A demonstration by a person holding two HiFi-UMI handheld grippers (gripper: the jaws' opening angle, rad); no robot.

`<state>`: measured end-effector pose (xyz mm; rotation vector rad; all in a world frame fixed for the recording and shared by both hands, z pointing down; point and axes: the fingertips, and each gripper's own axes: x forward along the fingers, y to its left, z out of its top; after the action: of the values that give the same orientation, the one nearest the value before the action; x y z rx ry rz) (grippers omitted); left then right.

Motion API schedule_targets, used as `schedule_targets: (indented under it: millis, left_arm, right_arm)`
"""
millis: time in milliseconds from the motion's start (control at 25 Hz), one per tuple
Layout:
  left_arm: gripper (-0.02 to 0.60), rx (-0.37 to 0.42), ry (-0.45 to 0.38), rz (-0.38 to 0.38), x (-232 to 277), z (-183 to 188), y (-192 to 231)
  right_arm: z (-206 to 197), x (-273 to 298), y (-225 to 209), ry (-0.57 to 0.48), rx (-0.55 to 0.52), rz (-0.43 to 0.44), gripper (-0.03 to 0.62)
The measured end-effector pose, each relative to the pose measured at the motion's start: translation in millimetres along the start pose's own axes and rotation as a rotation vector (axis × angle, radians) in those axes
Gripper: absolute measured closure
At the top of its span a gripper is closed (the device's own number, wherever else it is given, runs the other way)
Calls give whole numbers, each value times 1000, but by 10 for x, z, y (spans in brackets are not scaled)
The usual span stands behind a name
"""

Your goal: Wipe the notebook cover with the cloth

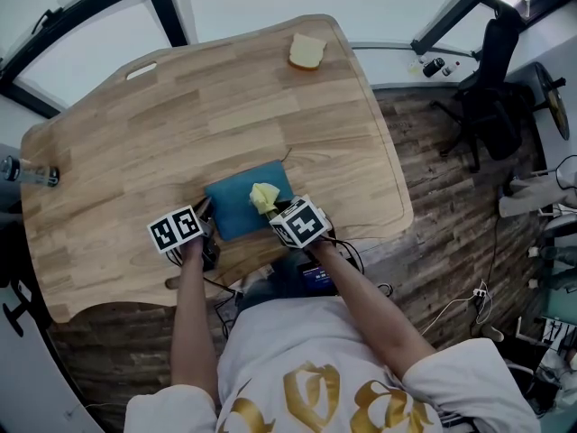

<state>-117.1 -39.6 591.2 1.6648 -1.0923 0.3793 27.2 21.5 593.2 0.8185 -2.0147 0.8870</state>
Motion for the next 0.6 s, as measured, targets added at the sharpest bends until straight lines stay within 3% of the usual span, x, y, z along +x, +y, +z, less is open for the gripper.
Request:
schedule_targets:
  millis: [600]
  left_arm:
    - [531, -17, 11, -17, -6, -7, 7]
  right_arm:
    - [-39, -99, -207, -12, 73, -30, 556]
